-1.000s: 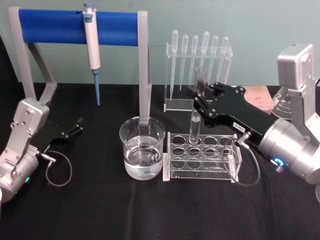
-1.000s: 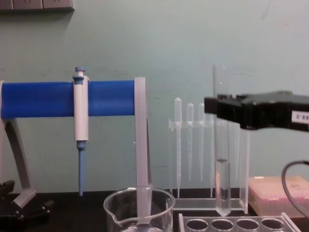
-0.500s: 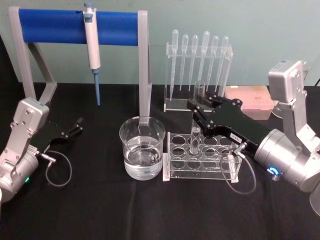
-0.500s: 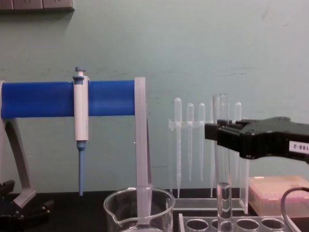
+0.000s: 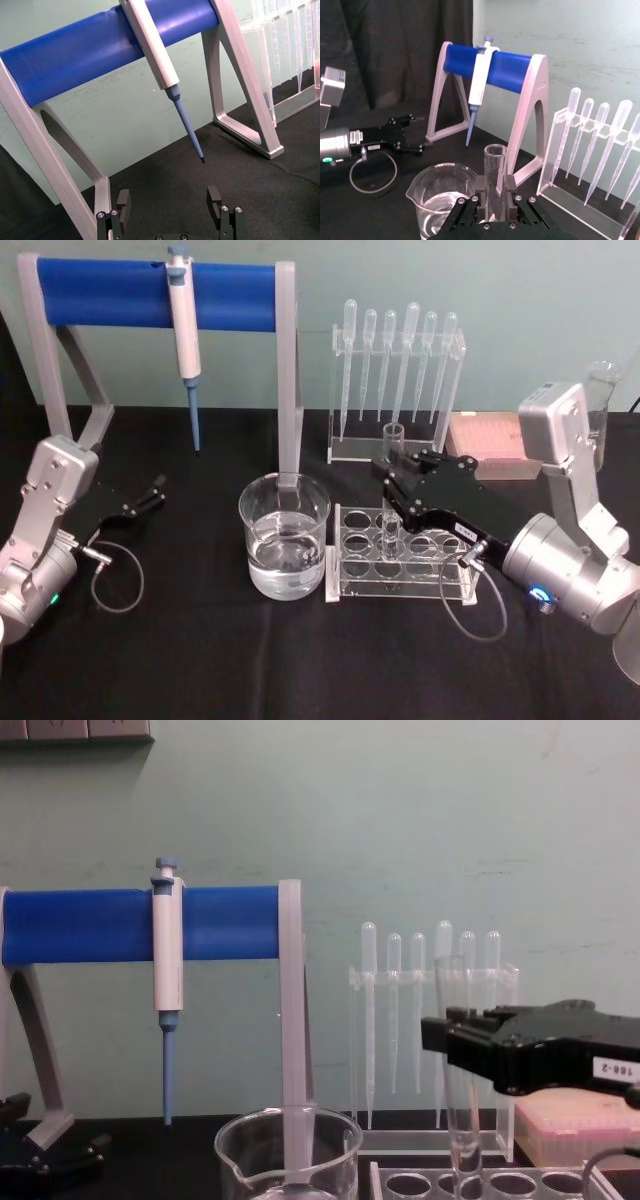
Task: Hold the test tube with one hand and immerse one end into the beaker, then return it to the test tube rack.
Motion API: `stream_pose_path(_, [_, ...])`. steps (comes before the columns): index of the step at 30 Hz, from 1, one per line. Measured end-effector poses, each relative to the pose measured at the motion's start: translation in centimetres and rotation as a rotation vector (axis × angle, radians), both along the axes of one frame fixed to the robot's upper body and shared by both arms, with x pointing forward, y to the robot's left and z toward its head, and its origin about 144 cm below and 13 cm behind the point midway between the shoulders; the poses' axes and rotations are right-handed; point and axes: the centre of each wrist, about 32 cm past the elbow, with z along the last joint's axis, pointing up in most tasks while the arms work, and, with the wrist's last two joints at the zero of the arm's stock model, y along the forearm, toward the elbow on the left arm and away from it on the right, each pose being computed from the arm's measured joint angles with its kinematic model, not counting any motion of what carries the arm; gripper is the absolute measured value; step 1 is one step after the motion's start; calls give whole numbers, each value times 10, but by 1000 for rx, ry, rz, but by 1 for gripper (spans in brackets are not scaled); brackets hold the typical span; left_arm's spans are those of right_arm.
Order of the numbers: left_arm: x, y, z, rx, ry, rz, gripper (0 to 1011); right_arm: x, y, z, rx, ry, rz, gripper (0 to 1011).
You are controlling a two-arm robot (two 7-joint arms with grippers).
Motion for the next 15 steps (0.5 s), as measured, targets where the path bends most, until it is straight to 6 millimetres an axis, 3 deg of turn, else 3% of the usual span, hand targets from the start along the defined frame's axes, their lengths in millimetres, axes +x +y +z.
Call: stream_pose_path(15, [0, 0, 0, 0, 0, 0, 1000, 13, 6, -17, -80, 28, 21, 224])
